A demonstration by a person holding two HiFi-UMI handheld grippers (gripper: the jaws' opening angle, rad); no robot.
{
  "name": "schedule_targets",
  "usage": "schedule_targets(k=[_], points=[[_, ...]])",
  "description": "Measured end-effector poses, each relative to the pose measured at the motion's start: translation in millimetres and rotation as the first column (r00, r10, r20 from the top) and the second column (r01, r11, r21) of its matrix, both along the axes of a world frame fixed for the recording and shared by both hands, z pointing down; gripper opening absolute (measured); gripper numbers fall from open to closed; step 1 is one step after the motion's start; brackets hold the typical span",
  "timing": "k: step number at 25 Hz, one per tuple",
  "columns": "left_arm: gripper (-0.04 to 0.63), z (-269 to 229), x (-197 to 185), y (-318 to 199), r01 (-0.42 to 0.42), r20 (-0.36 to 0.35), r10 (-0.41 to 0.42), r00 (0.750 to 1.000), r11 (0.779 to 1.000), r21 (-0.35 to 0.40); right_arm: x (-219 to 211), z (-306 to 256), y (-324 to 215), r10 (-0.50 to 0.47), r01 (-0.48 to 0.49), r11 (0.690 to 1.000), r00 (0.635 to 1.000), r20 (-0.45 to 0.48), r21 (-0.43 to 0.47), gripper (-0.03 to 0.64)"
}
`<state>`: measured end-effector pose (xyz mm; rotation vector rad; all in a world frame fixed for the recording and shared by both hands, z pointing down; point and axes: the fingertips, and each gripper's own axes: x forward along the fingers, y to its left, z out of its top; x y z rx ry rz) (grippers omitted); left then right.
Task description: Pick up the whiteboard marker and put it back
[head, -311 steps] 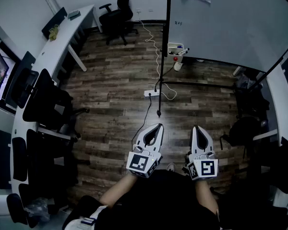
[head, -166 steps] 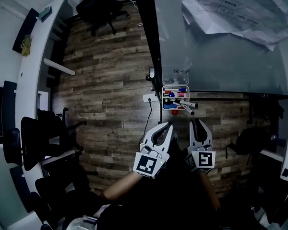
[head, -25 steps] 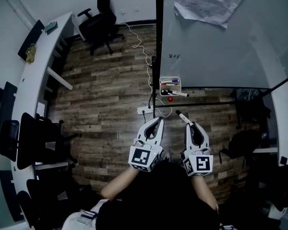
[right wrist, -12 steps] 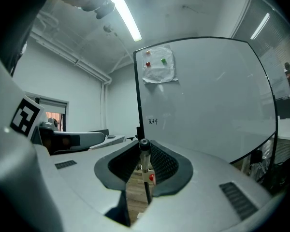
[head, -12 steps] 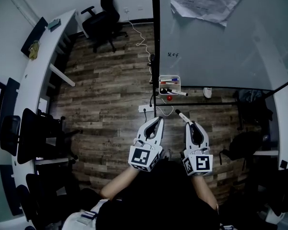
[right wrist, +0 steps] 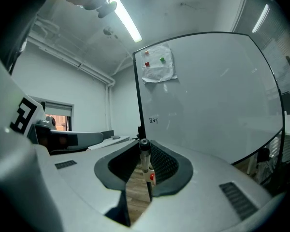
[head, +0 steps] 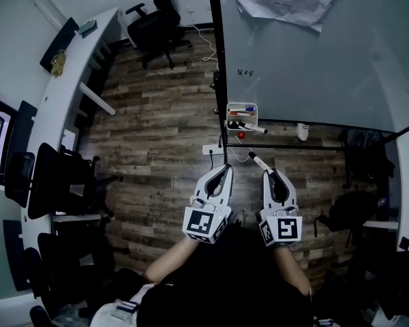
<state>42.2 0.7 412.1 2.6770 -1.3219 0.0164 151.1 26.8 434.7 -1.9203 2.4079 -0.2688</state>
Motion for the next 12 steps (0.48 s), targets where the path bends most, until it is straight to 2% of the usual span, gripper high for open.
schedule_targets(k=[6, 12], points=[[0.008, -2, -2, -7, 0.026, 0.022, -0.026, 0.999, 1.000, 0.003, -2, 2, -8, -0.029, 0.030, 1.000, 0.999, 0.014, -0.009, 0.081], [0.008, 1, -1, -24, 0.013, 0.033, -0.014, 0.999, 1.000, 0.019, -1, 6, -30, -0.027, 0.027, 1.000, 1.000, 0.003, -0.015, 0.081]])
